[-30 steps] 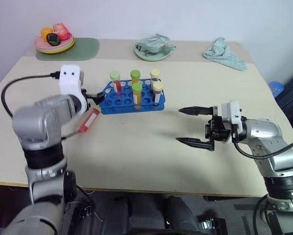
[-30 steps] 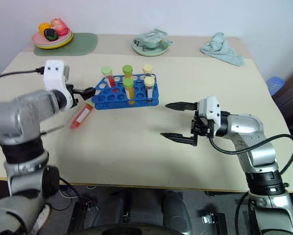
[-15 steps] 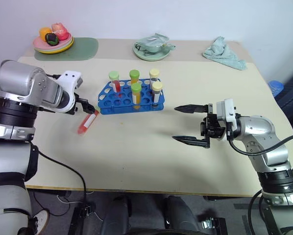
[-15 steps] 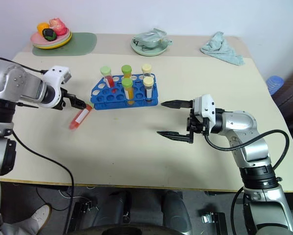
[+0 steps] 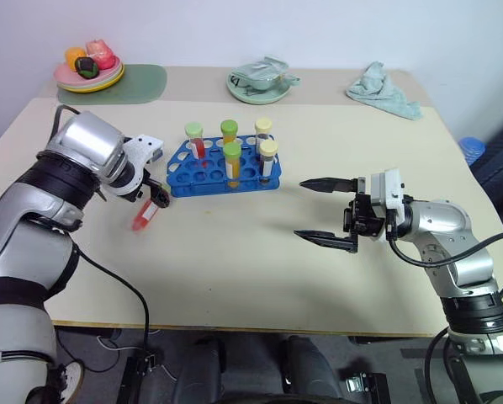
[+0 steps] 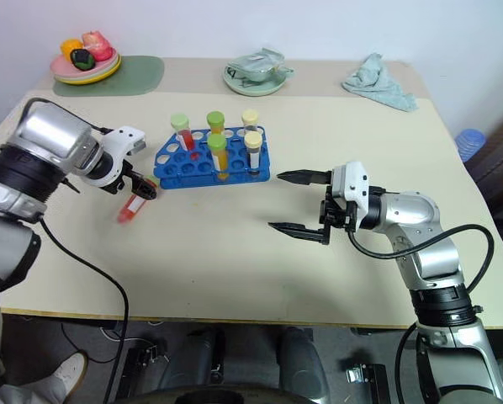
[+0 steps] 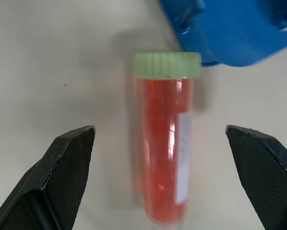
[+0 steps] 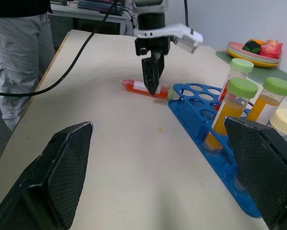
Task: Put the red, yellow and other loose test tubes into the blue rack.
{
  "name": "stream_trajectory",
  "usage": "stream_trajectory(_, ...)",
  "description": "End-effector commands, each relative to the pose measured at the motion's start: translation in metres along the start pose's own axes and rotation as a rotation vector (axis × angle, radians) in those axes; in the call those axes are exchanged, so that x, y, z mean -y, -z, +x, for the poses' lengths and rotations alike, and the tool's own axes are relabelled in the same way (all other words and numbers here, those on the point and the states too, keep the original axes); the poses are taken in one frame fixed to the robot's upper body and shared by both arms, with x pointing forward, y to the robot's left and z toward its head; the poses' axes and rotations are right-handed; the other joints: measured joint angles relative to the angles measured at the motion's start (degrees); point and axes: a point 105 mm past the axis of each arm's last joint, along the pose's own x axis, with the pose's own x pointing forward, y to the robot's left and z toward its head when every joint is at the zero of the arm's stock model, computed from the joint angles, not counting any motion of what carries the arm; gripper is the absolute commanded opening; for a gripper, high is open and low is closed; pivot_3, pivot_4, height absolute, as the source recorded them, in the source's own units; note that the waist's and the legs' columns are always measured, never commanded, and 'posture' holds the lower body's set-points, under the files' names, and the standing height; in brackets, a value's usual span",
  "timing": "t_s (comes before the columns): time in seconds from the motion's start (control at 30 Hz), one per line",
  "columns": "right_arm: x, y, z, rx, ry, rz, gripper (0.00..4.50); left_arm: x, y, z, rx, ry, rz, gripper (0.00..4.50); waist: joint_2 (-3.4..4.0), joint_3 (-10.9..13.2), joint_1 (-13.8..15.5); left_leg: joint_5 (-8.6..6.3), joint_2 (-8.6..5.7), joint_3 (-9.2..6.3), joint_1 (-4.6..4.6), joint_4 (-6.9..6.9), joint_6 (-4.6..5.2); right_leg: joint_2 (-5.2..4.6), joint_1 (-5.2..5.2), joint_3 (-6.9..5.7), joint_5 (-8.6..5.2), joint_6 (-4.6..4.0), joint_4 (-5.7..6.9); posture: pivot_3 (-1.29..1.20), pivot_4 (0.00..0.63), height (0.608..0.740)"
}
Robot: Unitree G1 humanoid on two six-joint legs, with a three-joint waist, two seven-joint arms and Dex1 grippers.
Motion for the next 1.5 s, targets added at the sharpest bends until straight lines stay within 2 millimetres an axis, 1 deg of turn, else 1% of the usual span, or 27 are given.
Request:
stream_trajectory(0.03, -0.001, -0.011, 0.000, 0.019, 0.006, -0.046, 4.50, -0.008, -0.009, -0.003, 0.019, -0.038, 0.036, 4.45, 0.00, 0.0, 0.0, 0.00, 0.00, 0.00, -0.01, 0.01, 0.00, 0.00, 0.00, 0.00, 0.00, 0.00, 0.00, 0.00, 0.150, 0.740)
stream_trajectory(0.07, -0.001, -0.011, 0.000, 0.018, 0.008, -0.046, 4.50, -0.008, -0.009, 0.000, 0.013, -0.036, 0.040, 4.45, 0.00, 0.0, 0.0, 0.00, 0.00, 0.00, -0.01, 0.01, 0.01, 0.00, 0.00, 0.00, 0.00, 0.00, -0.01, 0.00, 0.150, 0.740)
stream_trajectory(0.1, -0.001, -0.011, 0.000, 0.017, 0.010, -0.046, 4.50, -0.007, -0.009, 0.002, 0.007, -0.033, 0.046, 4.23, 0.00, 0.0, 0.0, 0.00, 0.00, 0.00, -0.01, 0.01, 0.01, 0.00, 0.00, 0.00, 0.00, 0.00, -0.01, 0.00, 0.150, 0.740)
stream_trajectory(0.17, -0.001, -0.011, -0.001, 0.016, 0.013, -0.046, 4.50, -0.006, -0.009, 0.005, -0.001, -0.027, 0.052, 3.63, 0.00, 0.0, -0.1, 0.00, 0.00, -0.01, -0.02, 0.01, 0.01, 0.00, -0.01, 0.00, 0.00, 0.00, 0.00, 0.00, 0.150, 0.740)
stream_trajectory(0.33, -0.001, -0.011, -0.002, 0.009, 0.020, -0.047, 4.50, -0.001, -0.007, 0.009, -0.015, -0.001, 0.049, 1.07, -0.01, 0.0, -0.1, -0.01, 0.00, -0.01, -0.03, 0.02, 0.01, 0.00, -0.02, 0.00, 0.00, 0.00, 0.01, 0.00, 0.150, 0.740)
stream_trajectory(0.37, -0.001, -0.011, -0.003, 0.008, 0.021, -0.047, 4.50, 0.000, -0.006, 0.009, -0.016, 0.001, 0.046, 0.80, -0.01, 0.0, -0.1, 0.00, 0.00, -0.02, -0.03, 0.02, 0.01, 0.00, -0.03, 0.00, 0.00, 0.00, 0.01, 0.00, 0.150, 0.740)
stream_trajectory(0.5, 0.000, -0.011, -0.003, 0.008, 0.023, -0.047, 4.50, 0.004, -0.003, 0.006, -0.018, 0.028, 0.027, 0.80, -0.01, 0.0, -0.1, -0.01, 0.01, -0.03, -0.03, 0.02, 0.01, 0.00, -0.02, 0.00, 0.00, 0.00, 0.01, 0.00, 0.150, 0.740)
stream_trajectory(0.6, 0.001, -0.010, -0.001, 0.011, 0.022, -0.047, 4.50, 0.011, 0.002, -0.004, -0.003, 0.067, -0.007, 0.80, -0.01, 0.0, -0.3, -0.01, 0.01, -0.03, -0.03, 0.02, 0.01, -0.01, -0.04, 0.00, 0.00, 0.00, 0.04, 0.00, 0.150, 0.740)
stream_trajectory(0.67, 0.001, -0.010, -0.001, 0.014, 0.023, -0.047, 4.50, 0.016, 0.002, -0.011, 0.035, 0.096, -0.002, 0.80, 0.00, 0.0, -0.3, -0.01, 0.02, -0.05, -0.03, 0.01, 0.01, -0.01, -0.05, 0.00, 0.00, 0.00, 0.06, 0.00, 0.150, 0.740)
stream_trajectory(0.7, 0.002, -0.010, -0.001, 0.015, 0.023, -0.046, 4.50, 0.027, 0.000, -0.020, 0.080, 0.169, 0.007, 0.80, 0.00, 0.0, -0.4, -0.01, 0.03, -0.05, -0.03, 0.02, 0.01, -0.01, -0.06, 0.00, 0.00, 0.00, 0.08, 0.00, 0.150, 0.740)
stream_trajectory(0.77, 0.002, -0.009, -0.001, 0.016, 0.023, -0.044, 4.50, 0.046, 0.002, -0.038, 0.203, 0.254, 0.107, 0.80, 0.01, 0.0, -0.4, -0.01, 0.03, -0.03, -0.05, 0.01, 0.01, -0.02, -0.08, 0.01, 0.00, 0.00, 0.08, 0.00, 0.150, 0.740)
stream_trajectory(0.83, 0.002, -0.009, -0.002, 0.016, 0.023, -0.041, 4.50, 0.056, 0.006, -0.050, 0.276, 0.291, 0.139, 0.80, 0.01, 0.0, -0.3, -0.01, 0.05, -0.02, -0.06, 0.02, 0.02, -0.05, -0.09, 0.03, 0.00, 0.00, 0.09, 0.00, 0.150, 0.740)
stream_trajectory(0.87, 0.002, -0.009, -0.003, 0.018, 0.024, -0.037, 4.50, 0.065, 0.010, -0.060, 0.320, 0.330, 0.176, 0.80, 0.00, 0.0, -0.2, -0.01, 0.06, -0.03, -0.06, 0.03, 0.01, -0.05, -0.09, 0.02, 0.00, 0.00, 0.09, 0.00, 0.150, 0.740)
stream_trajectory(0.93, 0.002, -0.008, -0.003, 0.021, 0.026, -0.030, 4.50, 0.076, 0.002, -0.082, 0.517, 0.345, 0.215, 0.80, 0.01, 0.0, -0.1, -0.01, 0.05, -0.02, -0.06, 0.06, 0.01, -0.07, -0.07, 0.03, 0.00, 0.00, 0.09, 0.00, 0.150, 0.740)
stream_trajectory(1.0, 0.002, -0.009, -0.004, 0.025, 0.029, -0.024, 4.50, 0.082, 0.000, -0.096, 0.622, 0.377, 0.204, 0.80, 0.00, 0.0, 0.2, -0.01, 0.05, -0.04, -0.09, 0.18, 0.02, -0.08, -0.06, 0.00, 0.00, 0.00, 0.14, 0.00, 0.150, 0.740)
stream_trajectory(1.03, 0.003, -0.009, -0.004, 0.027, 0.032, -0.021, 4.50, 0.083, -0.006, -0.102, 0.715, 0.360, 0.208, 0.80, 0.00, 0.0, 0.1, -0.01, 0.04, -0.06, -0.11, 0.22, 0.02, -0.08, -0.03, -0.02, 0.00, 0.00, 0.14, 0.00, 0.150, 0.740)
stream_trajectory(1.1, 0.003, -0.011, -0.005, 0.030, 0.038, -0.019, 4.50, 0.077, -0.020, -0.115, 0.952, 0.235, 0.216, 0.80, 0.03, 0.0, 0.1, -0.02, 0.03, -0.04, -0.07, 0.26, 0.04, -0.09, 0.04, -0.01, 0.00, 0.00, 0.13, 0.00, 0.150, 0.740)
stream_trajectory(1.13, 0.005, -0.011, -0.005, 0.034, 0.045, -0.016, 4.50, 0.076, -0.024, -0.121, 1.071, 0.215, 0.202, 0.80, 0.03, 0.0, 0.1, -0.03, 0.03, -0.04, -0.02, 0.25, 0.05, -0.09, 0.08, 0.00, 0.00, 0.00, 0.11, 0.00, 0.150, 0.740)
stream_trajectory(1.17, 0.005, -0.012, -0.006, 0.036, 0.051, -0.013, 4.50, 0.074, -0.023, -0.121, 1.132, 0.190, 0.191, 0.80, 0.04, 0.0, 0.1, -0.03, 0.03, -0.04, 0.02, 0.23, 0.05, -0.09, 0.12, 0.00, 0.00, 0.00, 0.11, 0.00, 0.150, 0.740)
stream_trajectory(1.27, 0.007, -0.011, -0.009, 0.033, 0.075, -0.005, 4.50, 0.073, -0.018, -0.112, 1.224, 0.078, 0.195, 0.80, 0.04, 0.0, -0.3, -0.03, 0.06, 0.00, 0.06, 0.19, 0.05, -0.07, 0.07, 0.05, 0.01, -0.01, 0.16, 0.00, 0.150, 0.740)
stream_trajectory(1.37, 0.005, -0.009, -0.012, 0.022, 0.087, 0.002, 4.50, 0.080, -0.011, -0.105, 1.322, -0.046, 0.259, 0.80, 0.04, 0.0, 0.0, -0.03, 0.04, 0.03, 0.09, 0.18, 0.05, -0.09, 0.08, 0.07, 0.01, -0.01, 0.16, 0.00, 0.150, 0.740)
stream_trajectory(1.47, 0.006, -0.009, -0.013, 0.022, 0.101, 0.005, 4.50, 0.080, -0.007, -0.094, 1.398, -0.139, 0.221, 0.80, 0.04, 0.0, 0.3, -0.04, 0.02, 0.07, 0.08, 0.17, 0.07, -0.15, 0.15, 0.07, 0.01, -0.01, 0.05, 0.00, 0.150, 0.740)
stream_trajectory(1.5, 0.006, -0.009, -0.013, 0.021, 0.105, 0.004, 4.50, 0.077, -0.007, -0.090, 1.419, -0.179, 0.181, 0.80, 0.04, 0.0, 0.4, -0.04, 0.02, 0.05, 0.08, 0.18, 0.07, -0.14, 0.17, 0.06, 0.01, -0.01, 0.04, 0.00, 0.150, 0.740)
